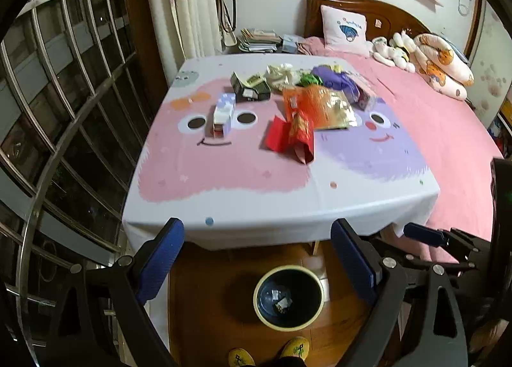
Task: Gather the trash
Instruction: 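Move both grippers back toward the table trash, then grasp the white-purple carton with the left gripper while the right grasps the red packets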
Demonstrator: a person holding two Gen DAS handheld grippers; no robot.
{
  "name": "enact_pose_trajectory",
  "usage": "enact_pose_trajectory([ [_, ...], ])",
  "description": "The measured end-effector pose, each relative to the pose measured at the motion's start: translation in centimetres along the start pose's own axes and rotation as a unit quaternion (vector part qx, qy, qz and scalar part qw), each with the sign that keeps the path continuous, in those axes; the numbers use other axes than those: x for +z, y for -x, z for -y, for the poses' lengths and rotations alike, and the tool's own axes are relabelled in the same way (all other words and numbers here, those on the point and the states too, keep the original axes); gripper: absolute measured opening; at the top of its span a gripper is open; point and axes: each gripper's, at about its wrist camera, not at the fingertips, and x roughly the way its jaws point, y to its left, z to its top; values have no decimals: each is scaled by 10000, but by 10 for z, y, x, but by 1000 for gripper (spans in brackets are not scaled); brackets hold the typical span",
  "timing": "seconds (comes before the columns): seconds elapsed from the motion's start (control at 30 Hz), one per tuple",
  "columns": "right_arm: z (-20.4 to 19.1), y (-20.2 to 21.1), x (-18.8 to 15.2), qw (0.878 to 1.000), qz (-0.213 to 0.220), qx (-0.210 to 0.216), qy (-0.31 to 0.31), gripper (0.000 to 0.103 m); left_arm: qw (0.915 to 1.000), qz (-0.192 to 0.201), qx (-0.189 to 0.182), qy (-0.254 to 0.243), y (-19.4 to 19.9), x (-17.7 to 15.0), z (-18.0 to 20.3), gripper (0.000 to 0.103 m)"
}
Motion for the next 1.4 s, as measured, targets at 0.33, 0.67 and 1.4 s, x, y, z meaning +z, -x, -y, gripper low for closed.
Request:
enact_pose_trajectory([
  [0.33,-11,-27,75,9998,88,-120,-154,73,9999,-64,90,-125,-32,48,-26,92],
  [0.67,-4,-105,139,9929,-330,-421,-1060,73,9958,-664,-509,-379,-141,132,-75,92],
  [1.4,7,-197,173,9725,-799,-1080,-1905,16,9735,-1988,-963,-586,-325,202,-95,92],
])
